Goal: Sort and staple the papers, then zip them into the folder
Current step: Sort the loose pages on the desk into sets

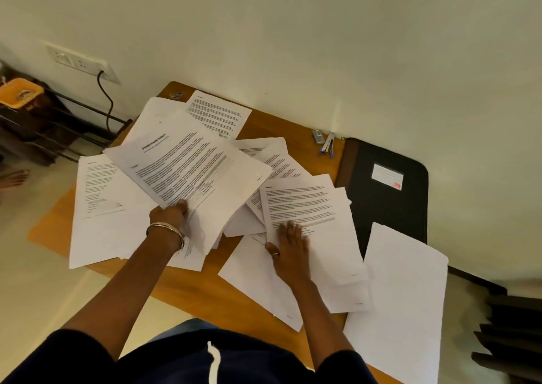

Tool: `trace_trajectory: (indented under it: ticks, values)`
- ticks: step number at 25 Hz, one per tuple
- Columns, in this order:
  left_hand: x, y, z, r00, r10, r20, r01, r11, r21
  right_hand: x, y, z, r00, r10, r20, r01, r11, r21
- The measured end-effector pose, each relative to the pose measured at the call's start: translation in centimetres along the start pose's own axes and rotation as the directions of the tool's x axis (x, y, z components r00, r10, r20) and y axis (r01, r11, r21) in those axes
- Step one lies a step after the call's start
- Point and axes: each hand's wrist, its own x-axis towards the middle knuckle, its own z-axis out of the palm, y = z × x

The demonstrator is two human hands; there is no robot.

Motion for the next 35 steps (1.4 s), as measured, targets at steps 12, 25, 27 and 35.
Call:
trace_trajectory:
  ticks: [12, 25, 27, 35]
  values:
    - [4.8, -0.9, 0.2, 0.984, -0.118, 0.132, 0.105, 0.989, 0.103, 1.4, -1.2, 0.4, 0.996, 0.063, 0.067, -0.04, 0.951, -0.306]
    - [0.1, -3.5, 8.1, 0.752, -0.337, 0.567, 0.396, 0.918, 0.019, -2.9, 5.2, -6.5, 0.52, 0.831, -0.197, -0.726, 0.552, 0.411]
    - [-1.0, -3.9, 9.0, 0.742, -0.319, 0.589, 0.4, 0.916, -0.008, -3.4, 5.7, -7.0, 0.603, 0.78, -0.165, -0.607, 0.584, 0.539]
    - [-2.1, -6.7, 8.9, 0.796, -0.321, 0.513, 0.385, 0.923, -0.021, -4.2, 7.4, -9.7, 0.628, 0.762, -0.16, -0.44, 0.516, 0.735]
